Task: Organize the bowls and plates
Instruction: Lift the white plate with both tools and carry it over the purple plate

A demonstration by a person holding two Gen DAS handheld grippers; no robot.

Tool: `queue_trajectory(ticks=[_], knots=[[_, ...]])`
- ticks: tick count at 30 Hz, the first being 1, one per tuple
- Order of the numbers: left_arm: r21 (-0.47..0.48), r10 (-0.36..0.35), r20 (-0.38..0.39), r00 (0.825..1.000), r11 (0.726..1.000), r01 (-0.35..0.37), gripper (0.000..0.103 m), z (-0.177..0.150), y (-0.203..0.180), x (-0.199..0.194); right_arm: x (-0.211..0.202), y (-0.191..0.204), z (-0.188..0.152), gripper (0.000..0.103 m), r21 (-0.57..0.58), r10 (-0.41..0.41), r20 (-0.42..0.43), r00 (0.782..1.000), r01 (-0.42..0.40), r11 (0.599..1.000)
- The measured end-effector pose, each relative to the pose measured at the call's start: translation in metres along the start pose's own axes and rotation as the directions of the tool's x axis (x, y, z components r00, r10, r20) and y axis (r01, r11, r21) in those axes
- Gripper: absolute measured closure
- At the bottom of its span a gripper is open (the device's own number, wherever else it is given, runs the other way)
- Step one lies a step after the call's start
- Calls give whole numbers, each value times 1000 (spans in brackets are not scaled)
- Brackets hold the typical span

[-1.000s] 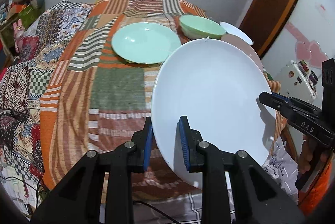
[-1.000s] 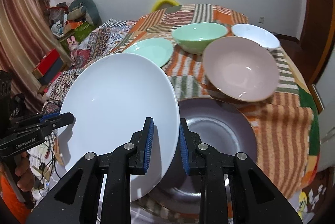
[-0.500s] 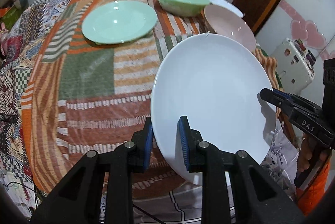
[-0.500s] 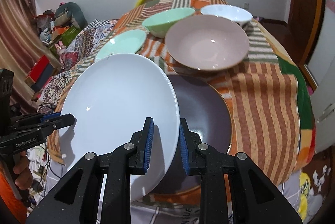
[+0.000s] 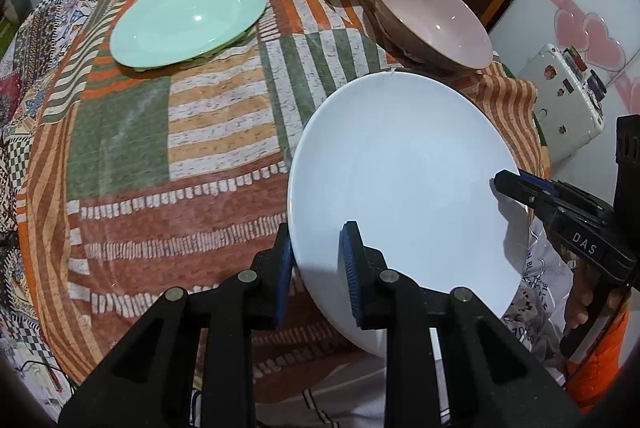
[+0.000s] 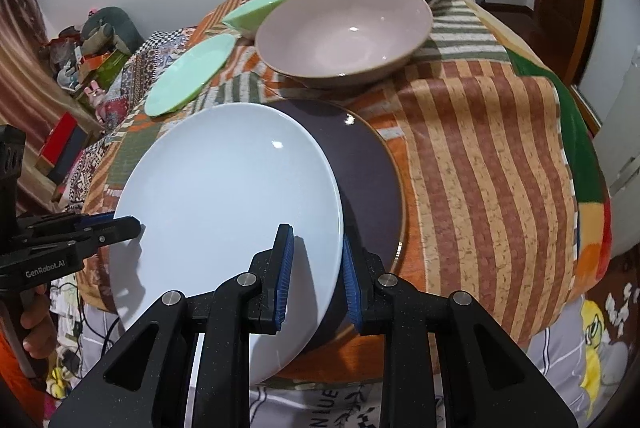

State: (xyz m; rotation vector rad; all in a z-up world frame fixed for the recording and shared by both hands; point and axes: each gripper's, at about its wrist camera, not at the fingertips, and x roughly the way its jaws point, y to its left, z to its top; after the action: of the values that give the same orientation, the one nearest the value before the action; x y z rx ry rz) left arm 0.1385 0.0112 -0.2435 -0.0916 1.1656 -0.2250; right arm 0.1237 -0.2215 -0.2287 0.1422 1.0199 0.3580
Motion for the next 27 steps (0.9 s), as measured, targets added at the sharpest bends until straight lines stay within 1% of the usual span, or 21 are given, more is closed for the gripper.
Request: queue_trajectory(ticks=[5,14,18,27], knots=[[18,9,-3,1000,1000,-9,79,6,-6,9,2,-9,-1,81,25,-4,-12,1000,5,1000],[10,-2,-11,1000,1000,2,79,16,-8,20,-7,-25,3,81,44,3,10,1000,-3,999],[9,2,-12,1000,1000,-2,79,20,-9,25,-8,-26,4,81,41,-1,16,1000,0,999],[-5,-16,-9,1000,1000,16,78,25,-10,33,-9,-25,12,81,27,-34,38,999,33,999]])
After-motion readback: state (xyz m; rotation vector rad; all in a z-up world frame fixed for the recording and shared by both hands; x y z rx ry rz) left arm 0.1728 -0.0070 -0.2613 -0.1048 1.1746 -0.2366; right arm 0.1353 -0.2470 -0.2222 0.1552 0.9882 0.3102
